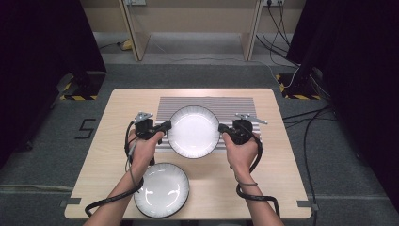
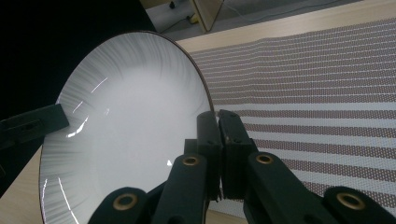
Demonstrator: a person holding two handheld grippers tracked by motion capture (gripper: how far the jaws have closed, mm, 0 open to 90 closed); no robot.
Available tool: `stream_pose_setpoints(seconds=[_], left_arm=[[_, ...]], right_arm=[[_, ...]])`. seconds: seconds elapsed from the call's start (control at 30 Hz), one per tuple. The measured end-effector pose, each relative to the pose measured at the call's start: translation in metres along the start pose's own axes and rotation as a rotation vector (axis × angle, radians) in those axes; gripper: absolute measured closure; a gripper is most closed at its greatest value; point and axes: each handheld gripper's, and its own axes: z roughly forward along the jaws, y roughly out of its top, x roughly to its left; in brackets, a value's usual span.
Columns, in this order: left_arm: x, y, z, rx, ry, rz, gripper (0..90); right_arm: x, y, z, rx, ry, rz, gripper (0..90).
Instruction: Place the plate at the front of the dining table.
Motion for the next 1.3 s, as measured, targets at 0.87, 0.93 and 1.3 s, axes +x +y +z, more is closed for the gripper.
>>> stream_pose_setpoints(seconds=[0.87, 0.93, 1.3], left_arm=[[-0.001, 0.009, 0.012, 0.013, 0.004, -0.005, 86.9], [-0.001, 0.009, 0.014, 0.012, 0.004, -0.010, 86.9], [0.001, 0.013, 0.022, 0.020, 0.004, -0.022, 86.9]], right_arm=[[-0.005, 0.008, 0.005, -0.002, -0.026, 0.007, 88.7], [-0.006, 0.009, 0.006, -0.001, -0.029, 0.009, 88.7], [-0.008, 0.013, 0.010, -0.008, -0.044, 0.007, 88.7]])
